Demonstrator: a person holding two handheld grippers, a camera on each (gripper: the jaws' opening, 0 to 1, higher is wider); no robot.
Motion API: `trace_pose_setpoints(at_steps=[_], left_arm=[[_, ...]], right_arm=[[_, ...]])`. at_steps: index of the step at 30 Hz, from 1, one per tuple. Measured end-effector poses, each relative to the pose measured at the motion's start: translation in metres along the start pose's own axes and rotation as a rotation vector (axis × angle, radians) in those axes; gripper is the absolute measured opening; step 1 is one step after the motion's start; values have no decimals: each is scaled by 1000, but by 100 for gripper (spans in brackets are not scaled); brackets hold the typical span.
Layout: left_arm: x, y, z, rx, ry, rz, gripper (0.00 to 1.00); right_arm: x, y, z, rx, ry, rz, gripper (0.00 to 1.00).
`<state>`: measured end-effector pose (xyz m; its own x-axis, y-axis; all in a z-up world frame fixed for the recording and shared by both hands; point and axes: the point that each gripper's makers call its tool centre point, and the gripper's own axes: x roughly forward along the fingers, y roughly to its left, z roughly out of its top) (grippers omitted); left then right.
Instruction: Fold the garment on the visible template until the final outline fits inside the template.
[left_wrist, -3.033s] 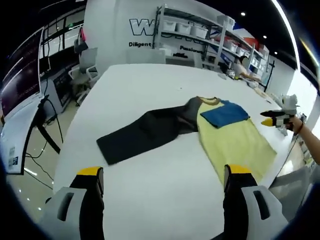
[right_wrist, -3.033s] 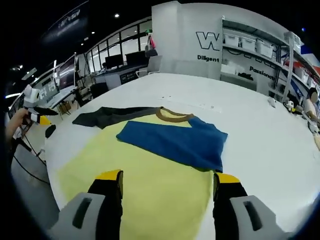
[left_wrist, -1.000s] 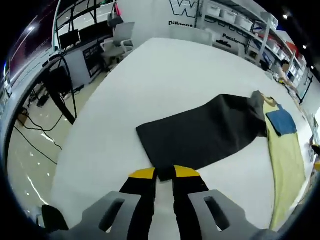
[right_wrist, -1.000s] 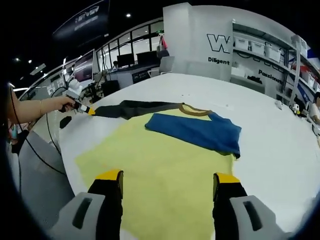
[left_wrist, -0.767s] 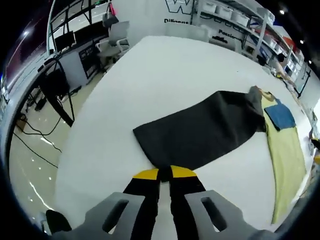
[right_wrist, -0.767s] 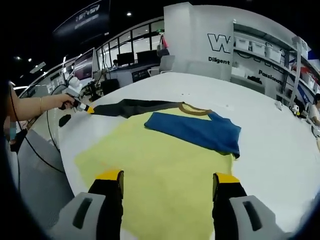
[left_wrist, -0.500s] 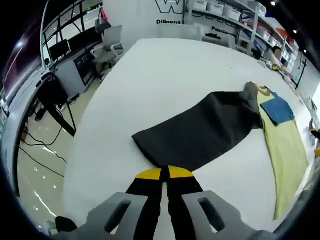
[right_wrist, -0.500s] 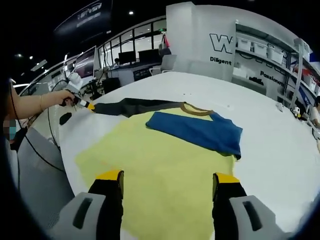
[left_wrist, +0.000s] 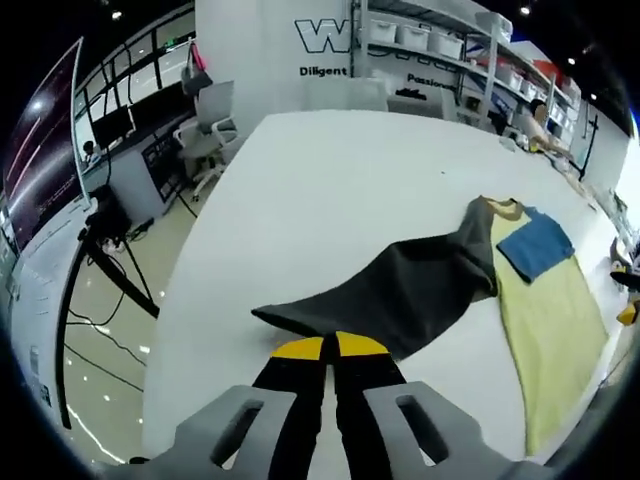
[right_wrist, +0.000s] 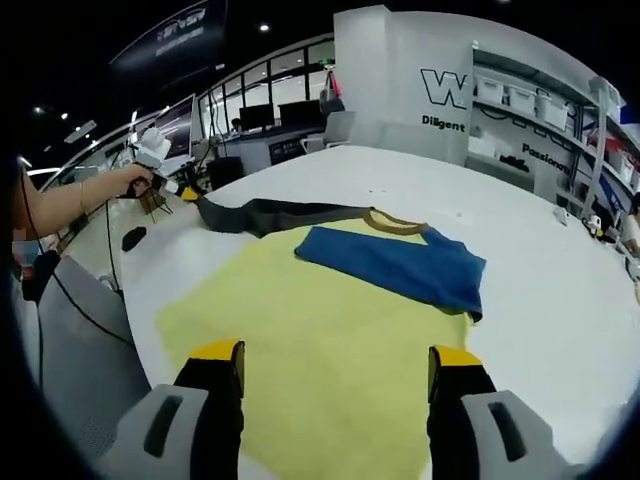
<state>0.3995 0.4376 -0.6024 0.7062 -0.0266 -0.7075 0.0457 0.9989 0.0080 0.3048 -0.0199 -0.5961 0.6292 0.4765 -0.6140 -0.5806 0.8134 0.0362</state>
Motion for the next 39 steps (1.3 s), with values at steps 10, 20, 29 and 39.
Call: trace_pose_setpoints(at_steps=[10, 20, 29, 39], left_arm=[[1, -30, 30, 24, -65, -54, 0], [-4, -89, 81, 106, -159, -150, 0], [-21, -165, 136, 249, -266, -277, 0], [-26, -245, 174, 413, -305, -365, 0]], right_arm=[[-4, 1, -4, -8, 12, 0, 73], [-6, 0, -8, -2, 19, -7, 74], [-7, -3, -13, 6, 25, -14, 74], [-12, -9, -16, 15, 26, -35, 76]])
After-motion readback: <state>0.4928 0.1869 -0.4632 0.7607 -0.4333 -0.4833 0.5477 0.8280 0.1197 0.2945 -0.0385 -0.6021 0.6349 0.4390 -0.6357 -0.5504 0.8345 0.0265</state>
